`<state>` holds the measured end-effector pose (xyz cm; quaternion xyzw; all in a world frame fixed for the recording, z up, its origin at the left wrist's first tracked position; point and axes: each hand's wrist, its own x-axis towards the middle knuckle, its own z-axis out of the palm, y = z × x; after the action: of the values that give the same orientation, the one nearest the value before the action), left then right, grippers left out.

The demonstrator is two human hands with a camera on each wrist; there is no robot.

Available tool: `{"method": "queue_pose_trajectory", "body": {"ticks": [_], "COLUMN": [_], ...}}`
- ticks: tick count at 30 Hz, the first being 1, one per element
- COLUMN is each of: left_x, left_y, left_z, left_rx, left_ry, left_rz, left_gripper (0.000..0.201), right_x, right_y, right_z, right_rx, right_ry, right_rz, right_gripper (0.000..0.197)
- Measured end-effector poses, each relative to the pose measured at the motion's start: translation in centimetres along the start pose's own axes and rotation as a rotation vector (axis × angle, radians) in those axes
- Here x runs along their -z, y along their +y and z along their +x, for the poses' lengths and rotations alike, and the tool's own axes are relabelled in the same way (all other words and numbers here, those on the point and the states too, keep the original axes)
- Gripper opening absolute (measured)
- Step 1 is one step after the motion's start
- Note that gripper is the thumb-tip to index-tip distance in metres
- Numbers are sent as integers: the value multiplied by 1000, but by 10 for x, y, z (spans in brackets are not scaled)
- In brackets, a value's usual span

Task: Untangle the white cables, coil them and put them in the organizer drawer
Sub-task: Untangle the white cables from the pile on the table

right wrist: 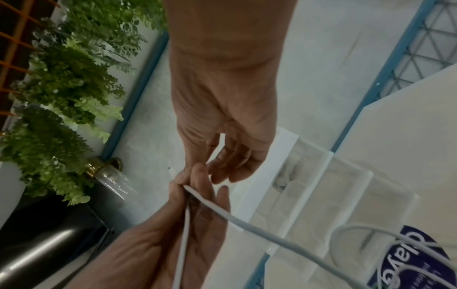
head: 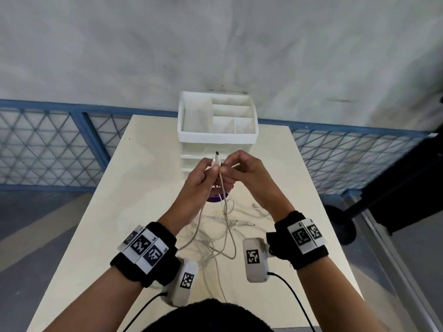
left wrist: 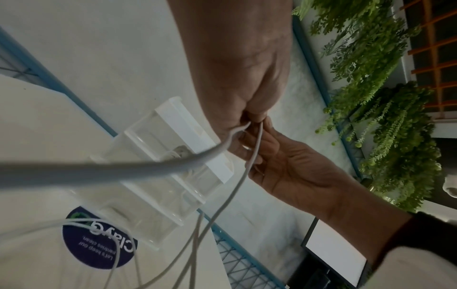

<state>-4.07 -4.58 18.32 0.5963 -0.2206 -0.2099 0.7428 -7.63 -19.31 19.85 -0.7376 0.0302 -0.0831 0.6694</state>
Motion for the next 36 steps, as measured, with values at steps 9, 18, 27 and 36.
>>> {"method": "queue_pose_trajectory", "body": {"ticks": [9,18,27,36], "left_x": [13,10,71,40], "left_y": [7,40,106,79], "left_z": [8,32,49,35], "left_rx": [-63,-86,-270,-209], "left_ry": [-18,-35,136,18], "left_rz": [175,72,11,112], "left_gripper": [20,25,25,16], "right_x": [-12,-52,-38,-76], "right_y": [-6,1,33,1], "right_z": [13,12,-3,20], "right_rx": [112,-210,-150,-31], "right_ry": [3,-163,-436,-369], "right_rz": [-4,487,-25,102], "right_gripper": [15,73,41,17]}}
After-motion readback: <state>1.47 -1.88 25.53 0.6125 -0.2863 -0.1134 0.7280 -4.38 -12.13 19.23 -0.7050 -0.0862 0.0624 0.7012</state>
